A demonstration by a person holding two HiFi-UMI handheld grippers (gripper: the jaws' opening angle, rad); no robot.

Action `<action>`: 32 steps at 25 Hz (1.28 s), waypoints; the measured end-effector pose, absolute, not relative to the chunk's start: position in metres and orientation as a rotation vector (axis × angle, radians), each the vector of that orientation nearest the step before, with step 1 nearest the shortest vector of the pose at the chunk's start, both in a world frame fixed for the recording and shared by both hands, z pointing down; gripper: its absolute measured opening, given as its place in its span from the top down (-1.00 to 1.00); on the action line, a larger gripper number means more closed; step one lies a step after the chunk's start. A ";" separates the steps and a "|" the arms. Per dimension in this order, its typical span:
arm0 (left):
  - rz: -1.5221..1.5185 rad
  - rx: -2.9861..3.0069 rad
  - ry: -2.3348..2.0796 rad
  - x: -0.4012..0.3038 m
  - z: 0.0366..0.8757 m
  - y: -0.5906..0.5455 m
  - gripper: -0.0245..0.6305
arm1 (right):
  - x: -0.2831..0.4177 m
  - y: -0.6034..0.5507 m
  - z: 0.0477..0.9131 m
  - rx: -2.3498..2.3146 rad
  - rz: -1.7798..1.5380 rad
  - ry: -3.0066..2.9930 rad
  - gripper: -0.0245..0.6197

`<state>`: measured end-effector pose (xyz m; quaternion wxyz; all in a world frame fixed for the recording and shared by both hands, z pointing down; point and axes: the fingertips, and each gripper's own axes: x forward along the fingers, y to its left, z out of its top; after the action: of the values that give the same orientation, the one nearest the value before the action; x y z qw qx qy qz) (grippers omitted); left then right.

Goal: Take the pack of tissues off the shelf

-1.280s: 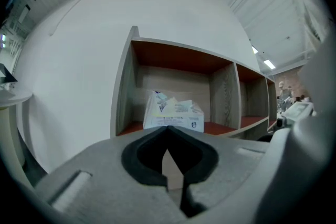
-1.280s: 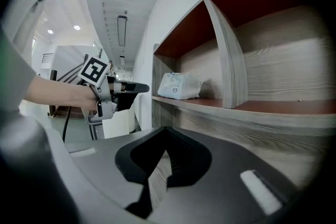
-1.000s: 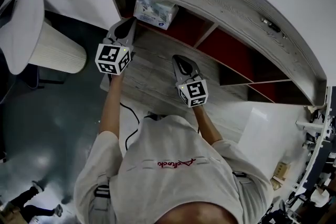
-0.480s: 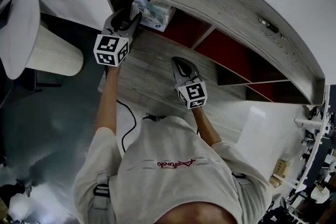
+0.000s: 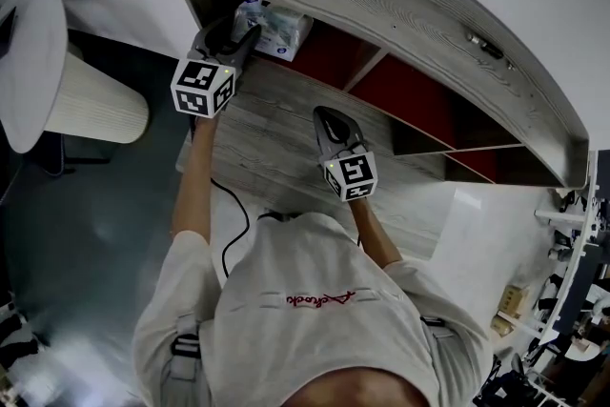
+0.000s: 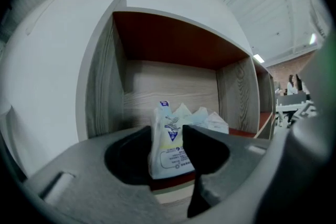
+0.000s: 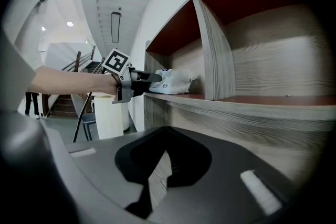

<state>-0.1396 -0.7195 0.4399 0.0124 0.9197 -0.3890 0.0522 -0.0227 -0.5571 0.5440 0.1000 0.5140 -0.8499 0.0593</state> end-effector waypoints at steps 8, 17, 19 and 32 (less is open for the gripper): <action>0.217 2.873 -1.285 -0.143 0.446 -0.715 0.83 | -0.021 -0.555 0.543 1.528 0.171 -2.507 0.90; 0.152 2.875 -1.357 -0.151 0.437 -0.701 0.89 | -0.019 -0.550 0.541 1.525 0.165 -2.520 0.90; 0.142 2.865 -1.374 -0.155 0.436 -0.695 0.89 | -0.019 -0.547 0.538 1.524 0.162 -2.534 0.90; 0.096 2.791 -1.553 -0.186 0.421 -0.622 0.89 | -0.028 -0.515 0.523 1.409 0.121 -2.665 0.90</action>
<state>-0.1859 -0.6217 0.4206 -0.0269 0.8731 -0.4859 0.0299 -0.0283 -0.5146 0.5229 0.0620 0.4661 -0.8816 0.0401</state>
